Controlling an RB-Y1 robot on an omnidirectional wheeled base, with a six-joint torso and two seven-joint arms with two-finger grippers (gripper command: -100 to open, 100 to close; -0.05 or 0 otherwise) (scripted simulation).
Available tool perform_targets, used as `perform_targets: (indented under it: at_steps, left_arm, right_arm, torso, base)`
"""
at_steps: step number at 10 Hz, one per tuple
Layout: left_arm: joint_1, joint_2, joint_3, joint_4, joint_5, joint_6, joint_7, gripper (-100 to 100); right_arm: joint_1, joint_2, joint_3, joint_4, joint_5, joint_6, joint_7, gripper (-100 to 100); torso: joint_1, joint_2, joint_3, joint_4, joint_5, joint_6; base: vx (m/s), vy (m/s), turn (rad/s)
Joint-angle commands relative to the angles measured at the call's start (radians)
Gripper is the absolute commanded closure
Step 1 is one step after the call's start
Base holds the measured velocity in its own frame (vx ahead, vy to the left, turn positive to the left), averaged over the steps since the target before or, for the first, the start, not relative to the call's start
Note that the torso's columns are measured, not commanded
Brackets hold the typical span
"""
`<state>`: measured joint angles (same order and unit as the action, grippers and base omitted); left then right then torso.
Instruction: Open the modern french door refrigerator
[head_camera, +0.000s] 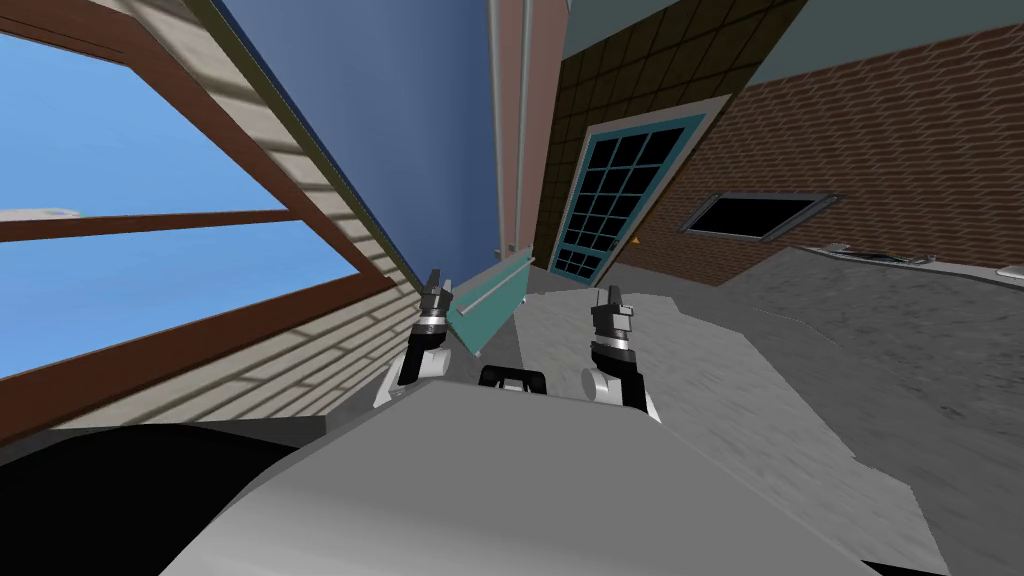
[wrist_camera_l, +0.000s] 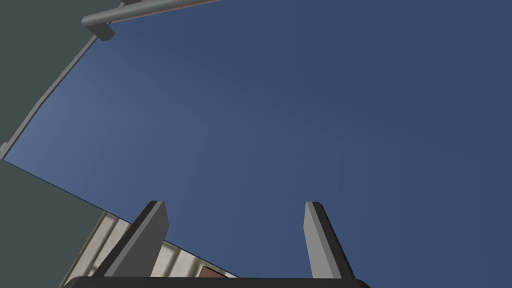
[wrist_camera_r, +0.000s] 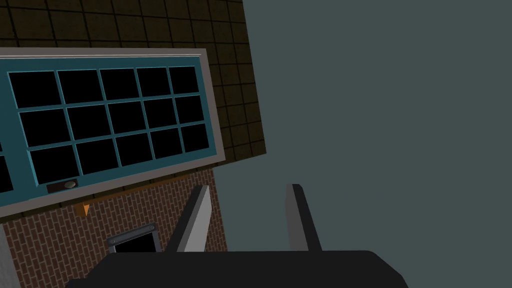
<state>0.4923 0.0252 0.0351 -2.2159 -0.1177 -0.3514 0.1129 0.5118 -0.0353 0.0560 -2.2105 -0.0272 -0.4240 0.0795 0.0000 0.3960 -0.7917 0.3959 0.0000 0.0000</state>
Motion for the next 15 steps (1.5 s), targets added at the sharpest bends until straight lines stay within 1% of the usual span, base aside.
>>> perform_targets:
  at_steps: [1, 3, 4, 5, 6, 7, 10, 14, 15]
  left_arm:
    - [0.0, 0.0, 0.0, 0.0, 0.0, 0.0, 0.0, 0]
    - [0.0, 0.0, 0.0, 0.0, 0.0, 0.0, 0.0, 0]
    - [0.001, 0.044, -0.006, 0.003, -0.002, 0.011, 0.002, -100]
    - [0.002, 0.06, -0.01, 0.006, -0.004, 0.017, 0.002, -100]
    - [0.005, 0.083, -0.02, 0.011, -0.007, 0.034, 0.005, -100]
    - [0.008, 0.098, -0.032, 0.018, -0.011, 0.055, 0.008, -100]
    - [0.014, 0.118, -0.058, 0.033, -0.021, 0.101, 0.014, -100]
    - [0.026, 0.153, -0.106, 0.062, -0.037, 0.185, 0.026, -100]
    - [0.027, 0.158, -0.112, 0.066, -0.039, 0.193, 0.027, -100]
  right_arm:
    - [0.0, 0.0, 0.0, 0.0, 0.0, 0.0, 0.0, 0]
    - [0.0, 0.0, 0.0, 0.0, 0.0, 0.0, 0.0, 0]
    - [0.0, 0.0, 0.0, 0.0, 0.0, 0.0, 0.0, 0]
    - [0.0, 0.0, 0.0, 0.0, 0.0, 0.0, 0.0, 0]
    - [0.0, 0.0, 0.0, 0.0, 0.0, 0.0, 0.0, 0]
    - [0.0, 0.0, 0.0, 0.0, 0.0, 0.0, 0.0, 0]
    - [0.0, 0.0, 0.0, 0.001, 0.0, 0.0, 0.0, 0]
    - [0.0, 0.0, 0.0, 0.001, 0.0, 0.0, 0.0, 0]
    - [0.0, 0.0, 0.0, 0.001, 0.0, 0.0, 0.0, 0]
  torso:
    - [0.0, 0.074, -0.147, 0.074, 0.0, 0.0]
    - [0.0, 0.222, -0.443, 0.221, 0.0, 0.0]
    - [0.0, 0.295, -0.59, 0.295, 0.0, 0.0]
    - [0.002, 0.329, -0.659, 0.328, 0.0, 0.0]
    - [0.002, 0.338, -0.679, 0.338, 0.001, 0.0]
    - [0.003, 0.341, -0.683, 0.341, 0.001, 0.0]
    - [0.0, 0.343, -0.684, 0.342, 0.0, 0.0]
    - [0.001, 0.342, -0.685, 0.342, 0.0, 0.0]
    - [0.0, 0.342, -0.684, 0.342, 0.0, 0.0]
  base:
    - [0.0, 0.0, 0.0]
    - [0.0, 0.0, 0.0]
    - [0.009, 0.022, -0.054]
    - [0.003, 0.043, -0.068]
    - [-0.008, 0.083, -0.088]
    - [0.007, 0.111, -0.139]
    - [-0.008, 0.112, -0.121]
    - [0.007, 0.138, -0.141]
    - [-0.008, 0.103, -0.084]
